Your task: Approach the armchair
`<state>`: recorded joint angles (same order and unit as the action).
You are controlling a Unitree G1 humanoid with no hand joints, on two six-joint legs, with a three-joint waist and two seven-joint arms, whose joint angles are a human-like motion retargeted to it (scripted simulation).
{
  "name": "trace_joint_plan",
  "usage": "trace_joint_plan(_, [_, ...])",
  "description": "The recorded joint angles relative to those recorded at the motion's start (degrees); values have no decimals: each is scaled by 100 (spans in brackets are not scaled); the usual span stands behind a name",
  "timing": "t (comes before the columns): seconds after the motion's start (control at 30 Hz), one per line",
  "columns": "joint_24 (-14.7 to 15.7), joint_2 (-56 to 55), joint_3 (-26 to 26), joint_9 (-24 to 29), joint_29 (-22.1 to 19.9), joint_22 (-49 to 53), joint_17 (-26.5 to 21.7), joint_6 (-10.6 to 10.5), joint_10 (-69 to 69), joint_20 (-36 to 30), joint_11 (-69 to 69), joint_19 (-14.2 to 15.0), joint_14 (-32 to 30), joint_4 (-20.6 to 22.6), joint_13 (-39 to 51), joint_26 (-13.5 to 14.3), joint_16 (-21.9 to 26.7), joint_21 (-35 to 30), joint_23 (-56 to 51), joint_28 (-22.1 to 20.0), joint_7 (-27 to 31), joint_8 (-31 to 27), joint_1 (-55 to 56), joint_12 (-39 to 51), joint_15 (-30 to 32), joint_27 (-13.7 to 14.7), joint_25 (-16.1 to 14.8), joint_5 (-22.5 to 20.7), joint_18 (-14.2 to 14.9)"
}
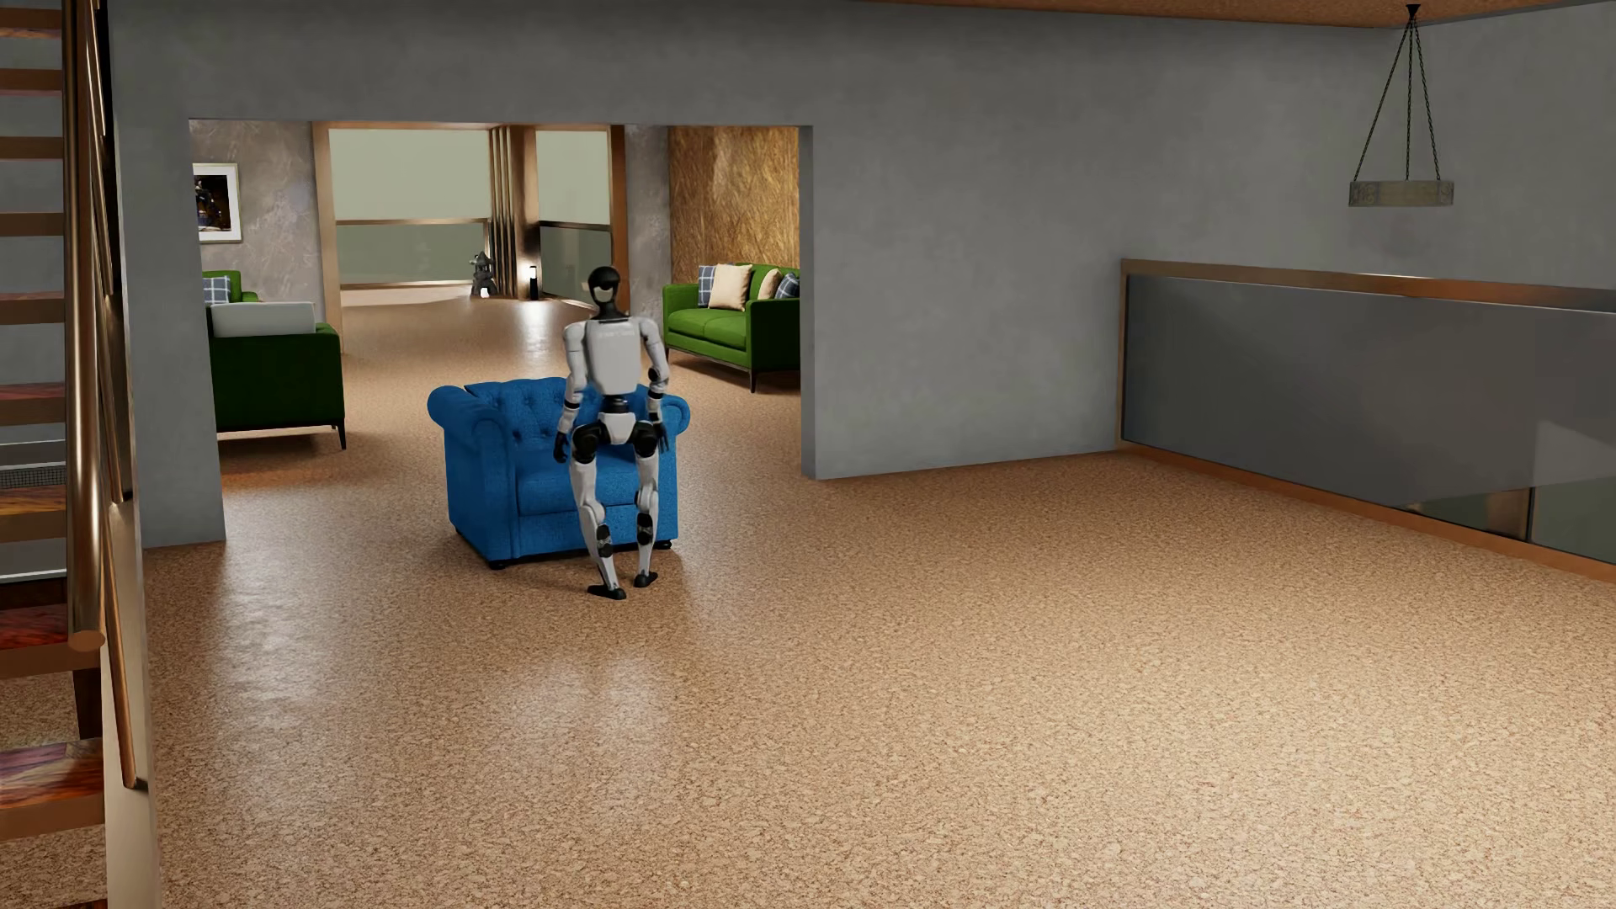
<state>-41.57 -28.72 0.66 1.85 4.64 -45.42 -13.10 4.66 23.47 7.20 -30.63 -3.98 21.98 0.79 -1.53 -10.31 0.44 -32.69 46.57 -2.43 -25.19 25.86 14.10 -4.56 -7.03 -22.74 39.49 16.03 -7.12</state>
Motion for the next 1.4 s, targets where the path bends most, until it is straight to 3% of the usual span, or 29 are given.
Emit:
trace_joint_plan(0.13, [76, -99, 8, 66, -405, 79, 132, 26, -140, -146, 230, -36, -147, 17, 4, -62, 41, 669, -243, -61, 3, 46, 154, 140, 131, 16, -677, -50, 2])
trace_joint_plan(0.17, [97, -116, 8, 74, -476, 45, 97, 32, -192, -170, 287, -44, -189, 29, 16, -78, 51, 639, -304, -64, 10, 62, 180, 152, 165, 46, -700, -56, 6])
trace_joint_plan(0.27, [136, -150, 3, 68, -484, -11, -3, 51, -371, -320, 444, -69, -309, 75, 181, -301, 72, 406, -313, 11, 46, 123, 227, 189, 257, 104, -604, -60, 29])
trace_joint_plan(0.4, [198, -185, 5, 35, -426, -86, -23, 71, -598, -361, 598, -104, -438, 148, 408, -369, 90, 252, -227, 23, 112, 227, 262, 130, 340, 71, -636, -30, 93])
trace_joint_plan(0.7, [215, -373, 27, 110, -549, 137, -126, 33, -452, -465, 422, -155, -408, 213, 632, -92, 214, 16, -199, -103, 290, 370, 551, -292, 296, 180, -768, 151, 88])
trace_joint_plan(1.07, [191, -773, -34, 326, -621, 278, -203, -42, -708, -971, 615, -218, -620, 416, 720, -10, 425, -49, -34, -50, 479, 569, 1022, -543, 455, 189, -802, 340, 231])
trace_joint_plan(1.4, [344, -972, -47, 396, -739, 588, -251, -127, -880, -1342, 754, -231, -561, 502, 1031, 32, 488, 164, -197, -87, 432, 523, 1157, -369, 514, 206, -865, 351, 300])
